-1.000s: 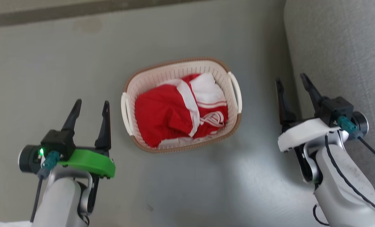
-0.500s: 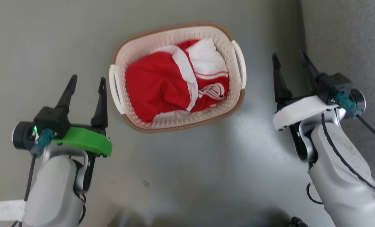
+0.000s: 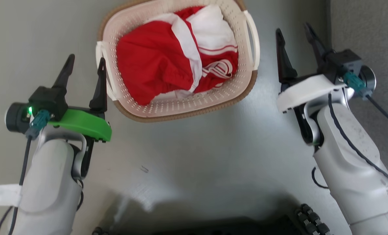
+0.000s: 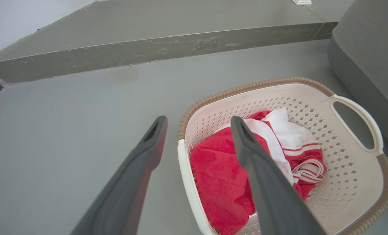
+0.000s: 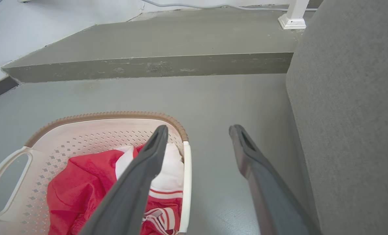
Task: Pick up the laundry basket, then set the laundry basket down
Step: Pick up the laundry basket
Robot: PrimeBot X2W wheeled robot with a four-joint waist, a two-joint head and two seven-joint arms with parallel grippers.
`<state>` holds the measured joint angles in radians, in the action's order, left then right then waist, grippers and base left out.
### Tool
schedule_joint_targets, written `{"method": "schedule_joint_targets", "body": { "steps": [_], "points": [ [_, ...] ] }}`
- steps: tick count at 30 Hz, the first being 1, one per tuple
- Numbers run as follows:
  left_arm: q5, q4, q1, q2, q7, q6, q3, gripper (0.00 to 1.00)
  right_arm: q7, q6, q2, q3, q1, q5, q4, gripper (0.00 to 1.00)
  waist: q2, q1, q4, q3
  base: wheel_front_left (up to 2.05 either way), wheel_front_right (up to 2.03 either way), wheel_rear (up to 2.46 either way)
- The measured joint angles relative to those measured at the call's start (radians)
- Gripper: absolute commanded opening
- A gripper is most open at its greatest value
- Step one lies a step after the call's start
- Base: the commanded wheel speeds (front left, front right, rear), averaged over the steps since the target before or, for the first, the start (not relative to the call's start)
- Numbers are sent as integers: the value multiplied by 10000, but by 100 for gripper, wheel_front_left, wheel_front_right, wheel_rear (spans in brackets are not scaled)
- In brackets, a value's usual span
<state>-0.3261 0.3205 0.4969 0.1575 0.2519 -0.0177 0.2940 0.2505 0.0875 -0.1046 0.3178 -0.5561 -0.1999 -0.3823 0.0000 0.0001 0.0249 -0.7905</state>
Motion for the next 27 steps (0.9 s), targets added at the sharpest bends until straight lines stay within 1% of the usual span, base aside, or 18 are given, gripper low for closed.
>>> {"method": "schedule_joint_targets", "body": {
  "steps": [2,8,11,19,27],
  "points": [
    [142,161,162,31,0,-15,19,100,0,-71,31,44,-206,2,-117,100,0,0,23,-194,0,0,0],
    [169,779,707,12,-63,-196,63,100,0,-84,98,142,-709,79,-546,100,0,0,96,-692,0,0,0],
    [167,1172,1009,8,-151,-261,65,100,4,-169,130,213,-936,73,-842,100,0,0,132,-882,0,0,0],
    [130,2247,1638,21,-460,-362,33,100,10,-428,291,756,-1603,84,-1816,100,0,-1,315,-1198,0,0,0],
    [92,3256,2206,-27,-878,-537,102,100,-65,-487,391,1081,-2261,81,-2826,100,0,0,475,-1442,0,0,0]
  ]
}}
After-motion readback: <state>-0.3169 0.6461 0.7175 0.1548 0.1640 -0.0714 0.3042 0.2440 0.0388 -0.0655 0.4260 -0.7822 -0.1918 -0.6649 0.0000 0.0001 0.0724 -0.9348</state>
